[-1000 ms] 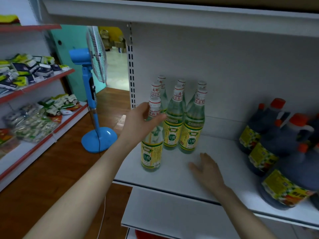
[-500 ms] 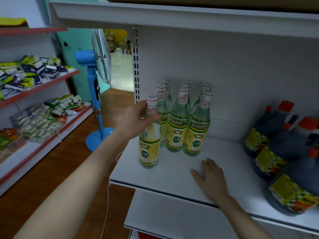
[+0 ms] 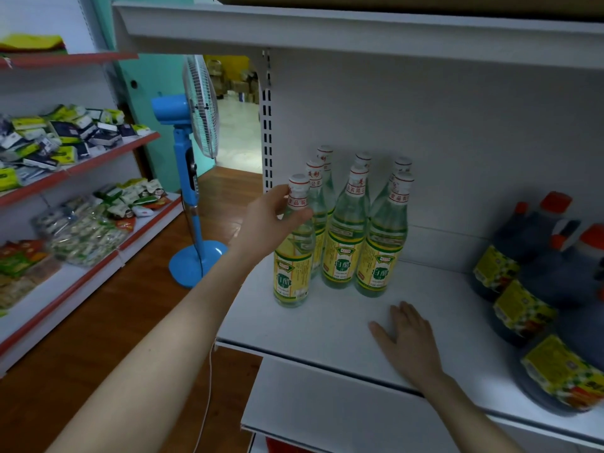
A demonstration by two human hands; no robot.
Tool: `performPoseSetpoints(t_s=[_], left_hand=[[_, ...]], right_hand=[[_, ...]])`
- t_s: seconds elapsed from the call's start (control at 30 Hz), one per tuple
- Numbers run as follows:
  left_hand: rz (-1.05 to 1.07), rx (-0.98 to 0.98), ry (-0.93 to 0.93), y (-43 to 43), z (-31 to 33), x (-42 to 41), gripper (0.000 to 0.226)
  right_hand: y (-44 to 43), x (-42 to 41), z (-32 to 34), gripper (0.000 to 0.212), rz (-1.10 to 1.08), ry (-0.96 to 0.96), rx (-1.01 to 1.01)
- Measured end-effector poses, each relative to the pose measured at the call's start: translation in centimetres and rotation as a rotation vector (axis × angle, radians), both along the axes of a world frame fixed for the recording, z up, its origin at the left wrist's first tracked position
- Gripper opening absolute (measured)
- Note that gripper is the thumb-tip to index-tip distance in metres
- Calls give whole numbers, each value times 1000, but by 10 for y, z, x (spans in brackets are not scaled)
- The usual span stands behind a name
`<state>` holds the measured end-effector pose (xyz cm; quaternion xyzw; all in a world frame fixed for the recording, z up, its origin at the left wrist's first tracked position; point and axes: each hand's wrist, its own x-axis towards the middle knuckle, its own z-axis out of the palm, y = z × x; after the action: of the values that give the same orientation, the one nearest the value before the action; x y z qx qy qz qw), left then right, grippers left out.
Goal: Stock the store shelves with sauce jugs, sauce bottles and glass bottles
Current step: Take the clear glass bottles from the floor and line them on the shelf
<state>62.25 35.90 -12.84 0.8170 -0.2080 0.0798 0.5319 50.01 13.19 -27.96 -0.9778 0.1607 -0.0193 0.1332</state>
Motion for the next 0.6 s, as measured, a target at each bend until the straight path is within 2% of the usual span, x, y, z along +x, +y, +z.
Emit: performPoseSetpoints(t_s=[0.07,0.13,0.27,0.3,0.43,0.6], left_hand=[[47,-121,67,2,-16,-7,67],[98,-191,143,5,-42,-20,79],[109,-4,280,10,-107,-34,100],[103,28,298,9,-115,-36,98],[156,63,289,4,-128,-38,63],[193,80,240,3,-130,-39,60]], right_hand=[[0,0,0,66,-3,-7,16],[-1,0,-1,66,-4,-9,26],[-2,1,-2,67,-3,-16,33],[-3,1,-2,67,-2,-13,32],[-1,1,-2,66,-2,-13,20],[-1,1,-2,66,-6,-23,29]])
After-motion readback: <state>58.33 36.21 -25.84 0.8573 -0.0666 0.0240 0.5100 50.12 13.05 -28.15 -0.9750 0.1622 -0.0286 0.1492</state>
